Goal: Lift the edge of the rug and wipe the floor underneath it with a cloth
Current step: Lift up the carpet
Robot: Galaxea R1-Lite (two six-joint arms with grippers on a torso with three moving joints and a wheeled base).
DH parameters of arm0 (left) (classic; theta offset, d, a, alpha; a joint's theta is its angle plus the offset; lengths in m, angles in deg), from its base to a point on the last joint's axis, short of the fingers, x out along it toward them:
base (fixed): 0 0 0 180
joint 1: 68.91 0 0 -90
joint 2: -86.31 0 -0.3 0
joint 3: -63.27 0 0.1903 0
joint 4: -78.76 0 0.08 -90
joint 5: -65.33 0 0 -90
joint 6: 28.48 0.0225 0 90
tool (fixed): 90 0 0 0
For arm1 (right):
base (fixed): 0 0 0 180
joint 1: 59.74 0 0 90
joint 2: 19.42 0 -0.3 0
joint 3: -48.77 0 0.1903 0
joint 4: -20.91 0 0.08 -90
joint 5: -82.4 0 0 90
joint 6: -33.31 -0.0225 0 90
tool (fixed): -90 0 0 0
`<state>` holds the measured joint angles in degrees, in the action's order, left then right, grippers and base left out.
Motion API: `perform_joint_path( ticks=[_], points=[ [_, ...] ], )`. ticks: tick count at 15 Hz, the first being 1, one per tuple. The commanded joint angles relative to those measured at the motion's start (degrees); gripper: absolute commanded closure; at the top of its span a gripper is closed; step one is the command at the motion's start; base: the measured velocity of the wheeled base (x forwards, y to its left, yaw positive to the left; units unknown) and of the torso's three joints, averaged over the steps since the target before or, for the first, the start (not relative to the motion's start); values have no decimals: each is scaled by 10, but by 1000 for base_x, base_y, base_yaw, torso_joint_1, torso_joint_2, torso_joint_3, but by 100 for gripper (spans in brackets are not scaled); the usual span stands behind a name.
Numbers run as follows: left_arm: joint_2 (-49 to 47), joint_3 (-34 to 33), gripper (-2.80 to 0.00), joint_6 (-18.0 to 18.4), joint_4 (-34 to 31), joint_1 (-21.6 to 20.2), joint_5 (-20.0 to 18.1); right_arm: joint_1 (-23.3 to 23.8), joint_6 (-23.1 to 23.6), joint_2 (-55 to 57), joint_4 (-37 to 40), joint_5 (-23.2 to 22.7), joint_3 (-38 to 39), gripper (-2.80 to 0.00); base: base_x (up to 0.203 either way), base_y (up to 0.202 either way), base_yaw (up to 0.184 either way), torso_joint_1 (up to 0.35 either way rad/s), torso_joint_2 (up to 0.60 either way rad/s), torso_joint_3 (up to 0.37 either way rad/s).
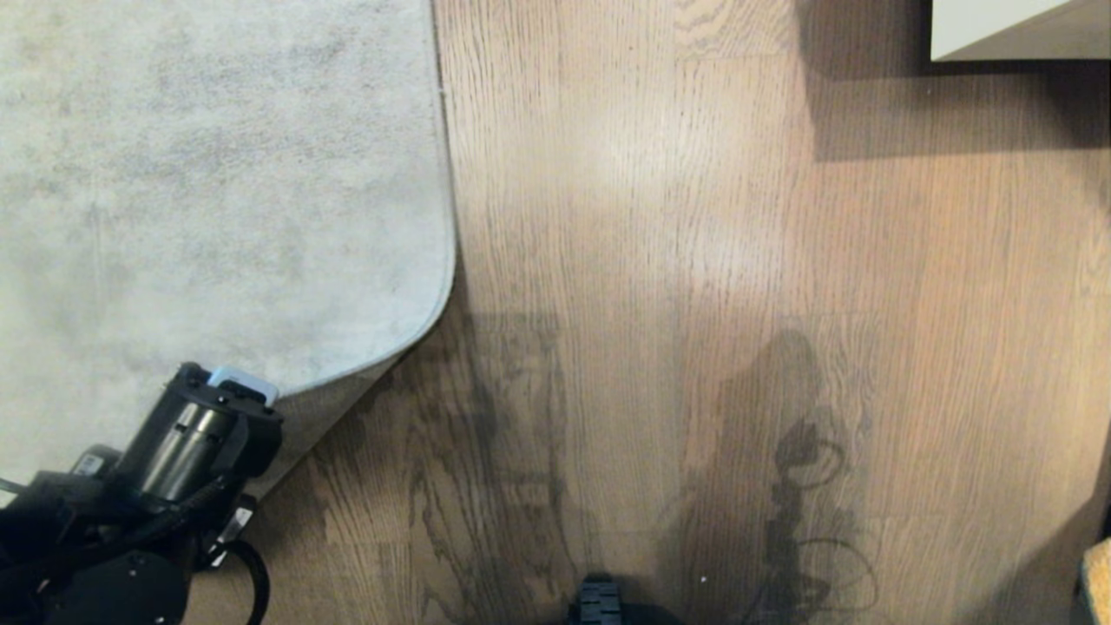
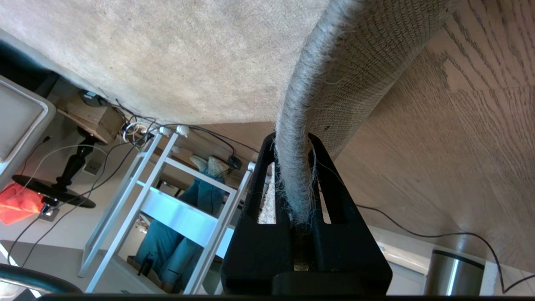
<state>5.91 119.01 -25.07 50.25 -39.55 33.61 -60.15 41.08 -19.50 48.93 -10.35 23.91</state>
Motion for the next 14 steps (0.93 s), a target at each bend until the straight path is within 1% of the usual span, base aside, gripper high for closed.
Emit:
perform_joint_path(
  ticks=[1,6,7,14],
  points=[
    [0,1,0,0,0,0,3,0,1,1,0,-1,0,0,0,0,0,0,0,0],
    [-1,1,0,1,0,0,4,0,1,1,0,-1,0,0,0,0,0,0,0,0],
    [-1,0,0,2,0,0,4,0,1,1,0,-1,0,0,1,103,-4,2,4,6],
    [-1,-5,0,1,0,0,3,0,1,1,0,-1,0,0,0,190,-1,1,1,3]
  ],
)
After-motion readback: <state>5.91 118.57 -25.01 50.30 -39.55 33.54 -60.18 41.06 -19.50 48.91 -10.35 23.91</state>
